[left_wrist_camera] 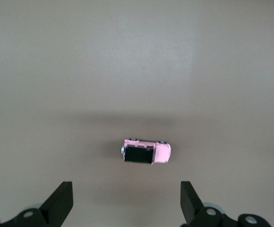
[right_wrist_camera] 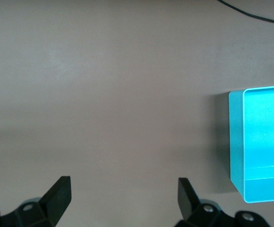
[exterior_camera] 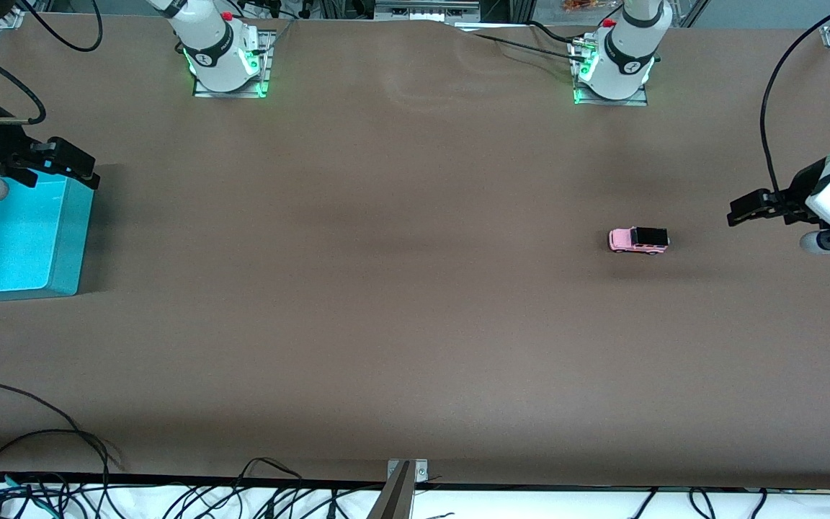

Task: Wind and store pink jeep toy

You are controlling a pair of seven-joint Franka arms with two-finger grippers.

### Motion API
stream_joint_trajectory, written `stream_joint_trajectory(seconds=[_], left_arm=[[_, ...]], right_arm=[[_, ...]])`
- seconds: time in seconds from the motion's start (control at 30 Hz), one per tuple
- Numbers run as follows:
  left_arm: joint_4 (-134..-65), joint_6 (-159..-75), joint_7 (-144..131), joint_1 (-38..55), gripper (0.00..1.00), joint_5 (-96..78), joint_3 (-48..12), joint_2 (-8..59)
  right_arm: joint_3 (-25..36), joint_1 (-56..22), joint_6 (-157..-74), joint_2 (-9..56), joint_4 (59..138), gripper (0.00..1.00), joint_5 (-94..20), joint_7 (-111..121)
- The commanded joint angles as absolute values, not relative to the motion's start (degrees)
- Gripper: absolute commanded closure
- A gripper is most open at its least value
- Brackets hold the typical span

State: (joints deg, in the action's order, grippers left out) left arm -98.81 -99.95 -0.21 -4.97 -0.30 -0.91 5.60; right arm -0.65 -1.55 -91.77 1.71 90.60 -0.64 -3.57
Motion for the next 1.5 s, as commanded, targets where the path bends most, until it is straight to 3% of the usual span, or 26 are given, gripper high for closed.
stream_joint_trajectory(seconds=[0.0, 0.37, 0.77, 1.23, 1.47], left_arm=[[-104.0, -106.5, -4.4, -5.5, 0.0, 0.8, -1.4, 4.4], [-109.0, -111.9, -6.7, -8.3, 0.0, 0.8, -1.1, 4.7], [-116.9, -123.2, -31.5, -6.8, 0.0, 0.8, -1.1, 5.8], [-120.4, -126.9, -61.2, -4.6, 0.0, 0.8, -1.2, 9.8], [-126.0, -131.7, -74.3, -4.5, 0.0, 0.8, -1.3, 10.6]], right_arm=[[-0.7, -1.5, -91.6, 1.7, 89.8, 0.0, -0.2, -3.2], [-0.7, -1.5, -91.5, 1.7, 89.8, 0.0, -0.4, -3.2], [-0.8, -1.6, -91.6, 1.7, 89.8, 0.0, -0.5, -3.3], [-0.9, -1.7, -91.8, 1.7, 89.8, 0.0, -0.5, -3.3], [-0.8, -1.6, -91.9, 1.8, 89.8, 0.0, -0.6, -3.3]])
